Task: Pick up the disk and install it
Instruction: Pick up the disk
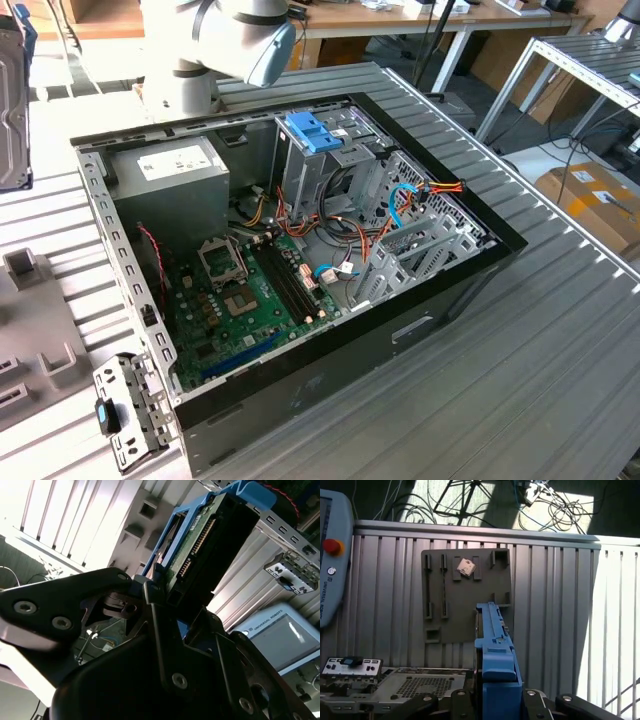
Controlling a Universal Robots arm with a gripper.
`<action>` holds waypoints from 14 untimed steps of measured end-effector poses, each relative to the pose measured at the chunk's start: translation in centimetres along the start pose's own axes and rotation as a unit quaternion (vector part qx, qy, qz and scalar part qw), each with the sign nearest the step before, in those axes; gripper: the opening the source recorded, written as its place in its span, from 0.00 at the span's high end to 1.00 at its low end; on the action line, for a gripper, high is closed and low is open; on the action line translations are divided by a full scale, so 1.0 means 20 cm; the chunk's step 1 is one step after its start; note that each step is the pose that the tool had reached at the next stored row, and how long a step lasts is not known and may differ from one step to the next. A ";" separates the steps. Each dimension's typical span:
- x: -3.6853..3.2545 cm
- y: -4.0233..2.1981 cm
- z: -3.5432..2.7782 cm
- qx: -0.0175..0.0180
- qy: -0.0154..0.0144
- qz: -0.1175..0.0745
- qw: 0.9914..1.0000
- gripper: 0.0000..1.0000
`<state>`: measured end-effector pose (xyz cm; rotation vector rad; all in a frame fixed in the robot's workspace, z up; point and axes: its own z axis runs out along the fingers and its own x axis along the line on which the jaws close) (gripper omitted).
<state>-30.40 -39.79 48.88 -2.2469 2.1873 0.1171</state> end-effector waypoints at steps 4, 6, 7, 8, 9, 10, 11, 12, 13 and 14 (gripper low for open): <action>0.001 -0.034 0.005 0.000 0.009 0.002 1.000 0.63; 0.002 -0.055 0.008 0.000 0.011 0.003 1.000 0.63; 0.003 -0.068 0.008 0.000 0.012 0.003 1.000 0.63; 0.003 -0.078 0.008 0.000 0.012 0.003 1.000 0.63; 0.004 -0.087 0.007 0.000 0.012 0.003 1.000 0.63; 0.005 -0.096 0.007 0.000 0.012 0.003 1.000 0.63; 0.007 -0.106 0.007 0.000 0.011 0.003 1.000 0.63; 0.008 -0.117 0.006 0.000 0.011 0.003 1.000 0.63; 0.011 -0.137 0.005 0.000 0.011 0.003 1.000 0.63; 0.013 -0.152 0.005 -0.001 0.011 0.003 1.000 0.63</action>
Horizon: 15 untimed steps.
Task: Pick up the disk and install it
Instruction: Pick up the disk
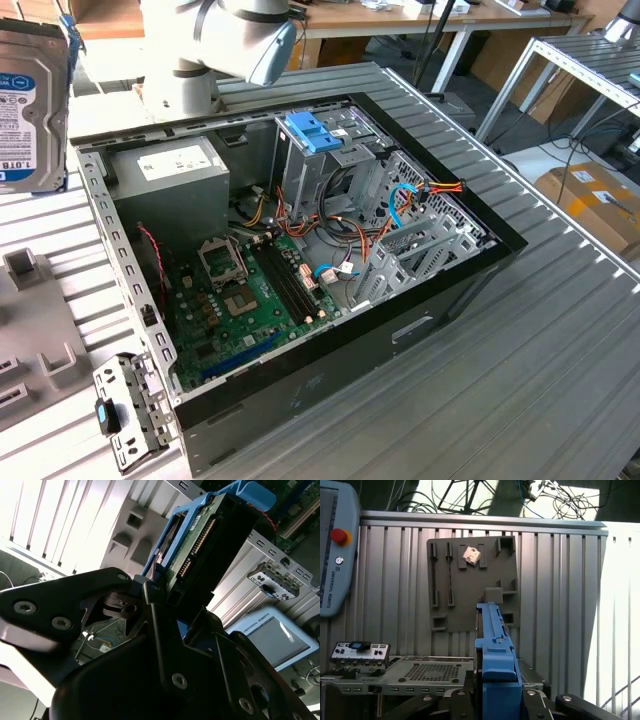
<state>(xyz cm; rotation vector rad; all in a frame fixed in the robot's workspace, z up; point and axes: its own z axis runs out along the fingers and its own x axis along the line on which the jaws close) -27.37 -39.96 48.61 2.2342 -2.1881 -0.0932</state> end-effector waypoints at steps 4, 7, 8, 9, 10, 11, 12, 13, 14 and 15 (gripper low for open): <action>0.005 -0.071 -0.001 -0.001 0.000 0.000 1.000 0.63; 0.019 -0.088 0.023 -0.001 0.000 0.000 1.000 0.63; 0.020 -0.118 0.025 -0.001 0.000 0.000 1.000 0.63; 0.021 -0.132 0.027 -0.001 0.000 0.000 1.000 0.63; 0.023 -0.133 0.034 -0.001 0.000 0.000 1.000 0.63; 0.025 -0.135 0.040 -0.001 0.000 0.000 1.000 0.63; 0.026 -0.136 0.045 -0.001 0.000 0.000 1.000 0.63; 0.026 -0.137 0.053 -0.001 0.000 0.000 1.000 0.63; 0.027 -0.138 0.059 -0.001 0.000 0.000 1.000 0.63; 0.028 -0.138 0.063 -0.001 0.000 0.000 1.000 0.63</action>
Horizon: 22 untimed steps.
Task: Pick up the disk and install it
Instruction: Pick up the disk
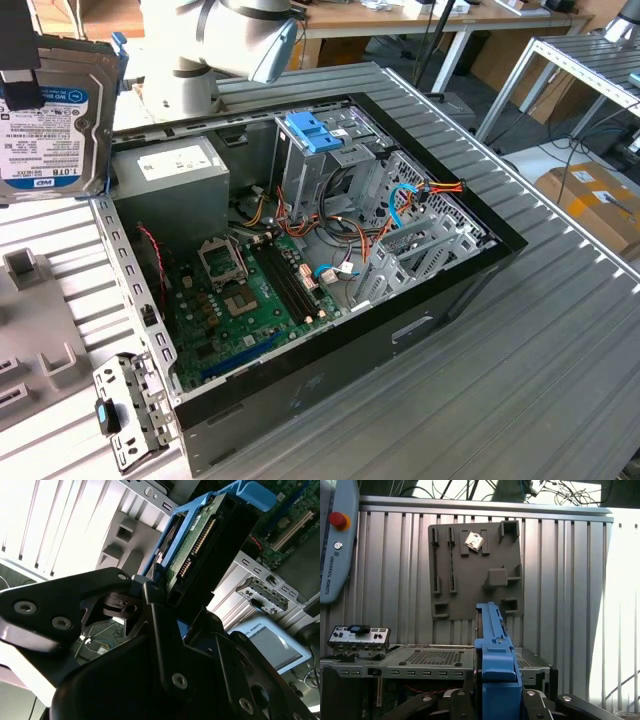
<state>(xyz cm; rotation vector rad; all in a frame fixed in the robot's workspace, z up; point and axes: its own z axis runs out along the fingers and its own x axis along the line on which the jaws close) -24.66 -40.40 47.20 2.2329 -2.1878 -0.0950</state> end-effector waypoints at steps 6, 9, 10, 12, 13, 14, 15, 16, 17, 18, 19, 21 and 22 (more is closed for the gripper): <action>0.001 -0.005 0.013 0.000 0.000 0.000 1.000 0.63; 0.001 -0.006 0.015 0.000 0.000 0.000 1.000 0.63; 0.001 -0.006 0.015 0.000 0.000 0.000 1.000 0.63; 0.001 -0.007 0.016 0.000 0.000 0.000 1.000 0.63; 0.001 -0.007 0.016 0.000 0.000 0.000 1.000 0.63; 0.001 -0.007 0.016 0.000 0.000 0.000 1.000 0.63; 0.001 -0.007 0.016 0.000 0.000 0.000 1.000 0.63; 0.001 -0.007 0.018 0.000 0.000 0.000 1.000 0.63; 0.001 -0.007 0.023 0.000 0.000 0.000 1.000 0.63; 0.001 -0.007 0.027 0.000 0.000 0.000 1.000 0.63; 0.001 -0.007 0.031 0.000 0.000 0.000 1.000 0.63; 0.002 -0.004 0.037 0.000 0.000 0.000 1.000 0.63; 0.002 -0.002 0.039 0.000 0.000 0.000 1.000 0.63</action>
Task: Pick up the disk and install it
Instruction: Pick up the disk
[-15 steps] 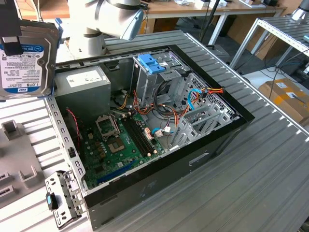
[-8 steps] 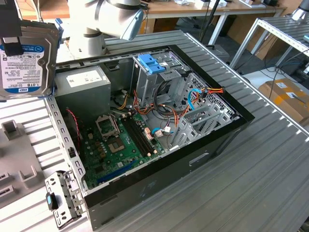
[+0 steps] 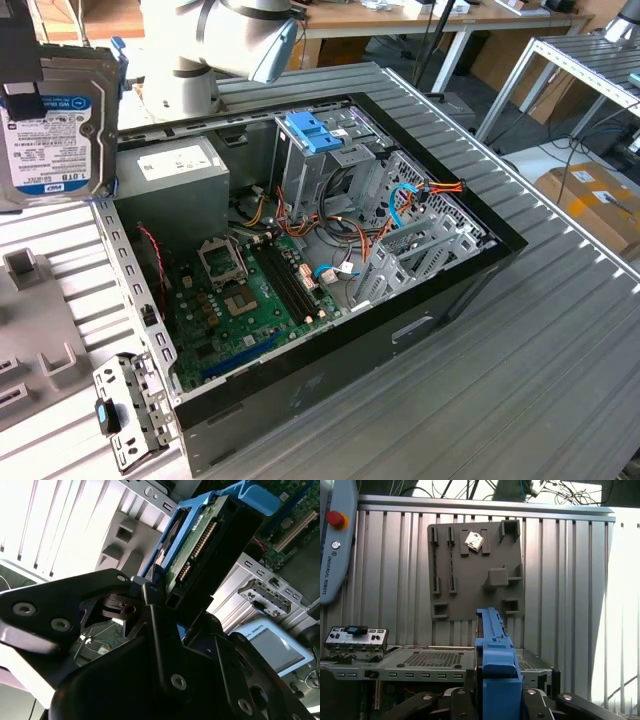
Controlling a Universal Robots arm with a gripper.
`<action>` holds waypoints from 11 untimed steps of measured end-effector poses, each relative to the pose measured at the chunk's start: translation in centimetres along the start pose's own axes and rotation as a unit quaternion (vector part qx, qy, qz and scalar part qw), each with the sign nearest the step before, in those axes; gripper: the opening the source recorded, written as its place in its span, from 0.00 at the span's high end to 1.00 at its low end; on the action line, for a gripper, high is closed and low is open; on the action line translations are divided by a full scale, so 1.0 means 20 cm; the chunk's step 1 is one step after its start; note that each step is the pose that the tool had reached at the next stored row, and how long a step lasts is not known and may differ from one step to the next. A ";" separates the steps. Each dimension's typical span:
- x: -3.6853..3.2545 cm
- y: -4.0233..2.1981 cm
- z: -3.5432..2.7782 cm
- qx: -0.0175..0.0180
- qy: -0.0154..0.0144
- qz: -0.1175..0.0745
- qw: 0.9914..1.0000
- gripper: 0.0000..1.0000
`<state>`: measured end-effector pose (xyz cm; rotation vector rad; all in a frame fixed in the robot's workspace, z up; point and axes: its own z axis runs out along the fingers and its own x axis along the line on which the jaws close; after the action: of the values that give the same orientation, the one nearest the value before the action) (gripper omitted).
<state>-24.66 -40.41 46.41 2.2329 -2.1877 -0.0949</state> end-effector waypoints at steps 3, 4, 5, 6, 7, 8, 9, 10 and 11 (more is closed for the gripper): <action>0.000 0.013 0.013 0.000 0.000 0.000 1.000 0.63; 0.000 0.018 0.016 0.000 0.000 0.000 1.000 0.63; 0.000 0.021 0.019 0.000 0.000 0.000 1.000 0.63; 0.000 0.024 0.021 0.000 0.000 0.000 1.000 0.63; 0.000 0.027 0.024 0.000 0.000 0.000 1.000 0.63; 0.000 0.031 0.026 0.000 0.000 0.000 1.000 0.63; 0.000 0.038 0.028 0.000 0.000 0.000 1.000 0.63; 0.000 0.049 0.030 0.000 0.000 0.000 1.000 0.63; 0.000 0.059 0.032 0.000 0.000 0.000 1.000 0.63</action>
<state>-25.87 -40.41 45.84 2.2332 -2.1880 -0.0949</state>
